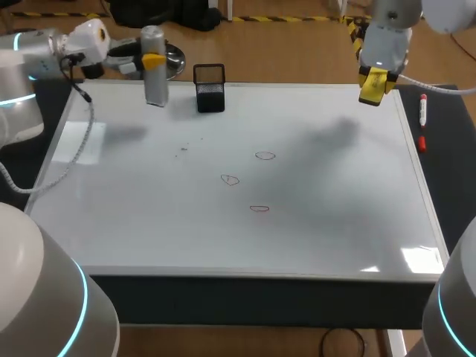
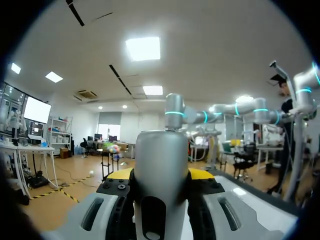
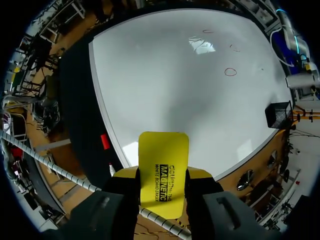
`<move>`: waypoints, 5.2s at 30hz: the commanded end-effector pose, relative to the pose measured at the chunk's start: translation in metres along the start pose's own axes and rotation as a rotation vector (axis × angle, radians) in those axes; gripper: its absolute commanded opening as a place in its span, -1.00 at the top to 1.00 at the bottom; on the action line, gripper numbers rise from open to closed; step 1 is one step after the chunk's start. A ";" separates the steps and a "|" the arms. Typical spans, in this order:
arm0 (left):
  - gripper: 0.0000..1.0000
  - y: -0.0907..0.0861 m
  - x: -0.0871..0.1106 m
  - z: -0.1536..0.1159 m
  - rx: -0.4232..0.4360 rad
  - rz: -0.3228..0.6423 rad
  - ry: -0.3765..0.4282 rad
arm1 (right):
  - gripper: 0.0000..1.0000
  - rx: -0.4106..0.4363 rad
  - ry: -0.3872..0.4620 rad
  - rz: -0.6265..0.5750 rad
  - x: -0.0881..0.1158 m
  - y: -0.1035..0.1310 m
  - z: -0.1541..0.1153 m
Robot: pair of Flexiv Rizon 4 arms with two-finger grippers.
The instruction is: Pick up the inspection probe, press it on each red-marked spot on the whiteboard one by one, put down the probe, pick up the eraser, and wipe off all the red marks.
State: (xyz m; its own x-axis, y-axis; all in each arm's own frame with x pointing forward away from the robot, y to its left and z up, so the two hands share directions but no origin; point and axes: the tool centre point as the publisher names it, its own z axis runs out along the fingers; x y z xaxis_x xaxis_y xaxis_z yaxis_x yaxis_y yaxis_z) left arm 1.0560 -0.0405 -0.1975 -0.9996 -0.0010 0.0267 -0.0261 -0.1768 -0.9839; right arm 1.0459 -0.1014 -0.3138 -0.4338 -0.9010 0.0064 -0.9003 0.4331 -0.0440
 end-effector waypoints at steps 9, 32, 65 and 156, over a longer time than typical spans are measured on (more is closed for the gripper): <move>1.00 0.013 0.069 0.071 0.063 -0.033 0.126 | 1.00 0.002 0.001 -0.002 0.001 0.000 -0.001; 1.00 0.068 0.159 0.132 0.107 -0.107 0.244 | 1.00 0.002 0.001 -0.002 0.001 0.000 -0.001; 1.00 0.118 0.168 0.135 -0.022 -0.120 0.272 | 1.00 0.002 0.001 -0.002 0.001 0.000 -0.001; 1.00 0.000 -0.005 -0.053 0.054 0.070 -0.171 | 1.00 0.002 0.001 -0.002 0.001 0.000 -0.001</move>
State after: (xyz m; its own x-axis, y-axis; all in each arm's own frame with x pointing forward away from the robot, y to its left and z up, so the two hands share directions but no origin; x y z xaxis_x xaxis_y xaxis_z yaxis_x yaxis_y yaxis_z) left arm 1.0598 0.0106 -0.2054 -0.9825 -0.1859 -0.0063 0.0474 -0.2173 -0.9749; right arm 1.0459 -0.1015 -0.3138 -0.4337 -0.9010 0.0062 -0.9003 0.4330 -0.0442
